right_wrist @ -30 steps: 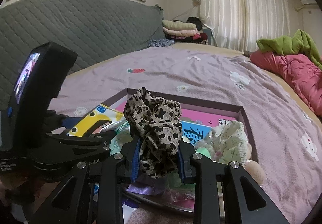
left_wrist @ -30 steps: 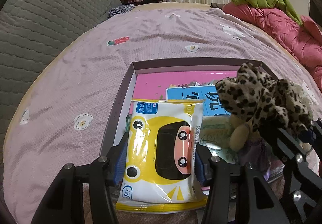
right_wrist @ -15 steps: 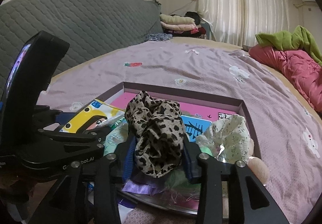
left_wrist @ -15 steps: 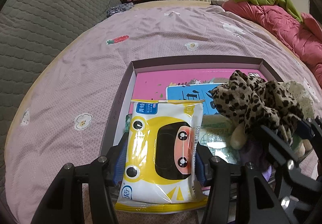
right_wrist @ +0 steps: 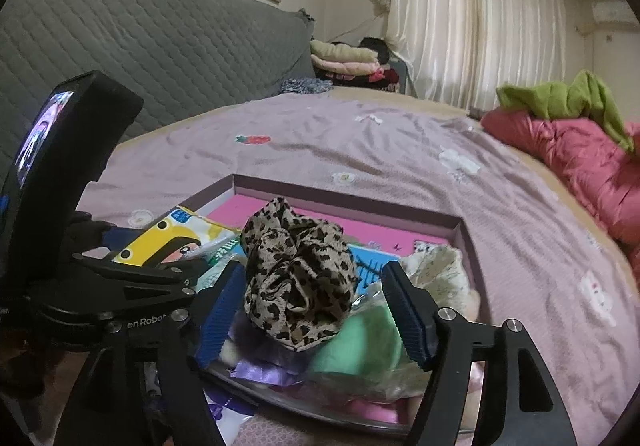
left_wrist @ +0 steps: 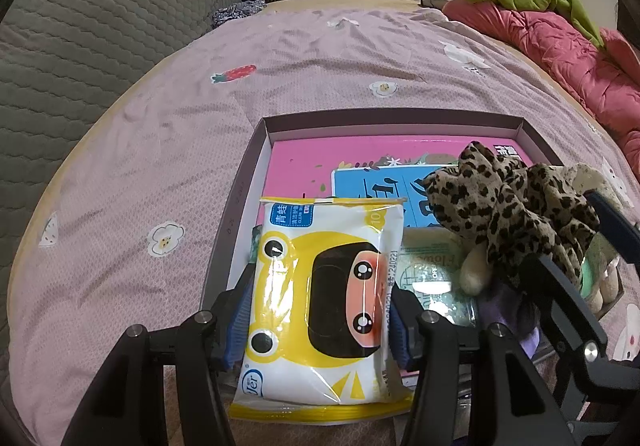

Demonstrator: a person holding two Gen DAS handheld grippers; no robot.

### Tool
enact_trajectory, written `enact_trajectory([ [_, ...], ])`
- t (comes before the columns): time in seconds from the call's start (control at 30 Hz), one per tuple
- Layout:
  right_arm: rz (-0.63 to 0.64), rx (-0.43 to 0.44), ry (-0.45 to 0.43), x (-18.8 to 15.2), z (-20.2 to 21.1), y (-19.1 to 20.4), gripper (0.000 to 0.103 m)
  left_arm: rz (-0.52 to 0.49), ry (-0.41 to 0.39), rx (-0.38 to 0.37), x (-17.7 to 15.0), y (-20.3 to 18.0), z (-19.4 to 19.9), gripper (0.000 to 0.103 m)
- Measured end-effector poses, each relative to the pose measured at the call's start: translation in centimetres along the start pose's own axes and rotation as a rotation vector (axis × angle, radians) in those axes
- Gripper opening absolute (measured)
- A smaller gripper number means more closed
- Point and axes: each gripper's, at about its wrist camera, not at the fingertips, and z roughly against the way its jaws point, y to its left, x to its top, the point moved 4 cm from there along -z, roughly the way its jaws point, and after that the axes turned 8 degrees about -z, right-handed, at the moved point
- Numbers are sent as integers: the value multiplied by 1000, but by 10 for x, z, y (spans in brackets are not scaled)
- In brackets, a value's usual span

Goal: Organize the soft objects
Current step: 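Lower the wipe pack into the box while right tool lowers the scrunchie beside the egg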

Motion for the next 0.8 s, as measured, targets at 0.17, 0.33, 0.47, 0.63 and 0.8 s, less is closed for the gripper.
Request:
enact_trajectory([
  [0.17, 47, -21, -46, 5, 13, 3, 73, 9, 4, -7, 0, 1, 2, 56],
  [0.33, 57, -24, -79, 10, 22, 0, 73, 36, -5, -34, 1, 3, 4, 57],
  [0.47, 54, -29, -90, 11, 27, -2, 73, 46, -9, -43, 1, 5, 6, 57],
  [0.63, 54, -31, -97, 11, 30, -2, 73, 51, -1, -51, 1, 5, 6, 58],
  [0.8, 48, -25, -100, 12, 31, -3, 73, 54, -15, -75, 3, 3, 9, 60],
])
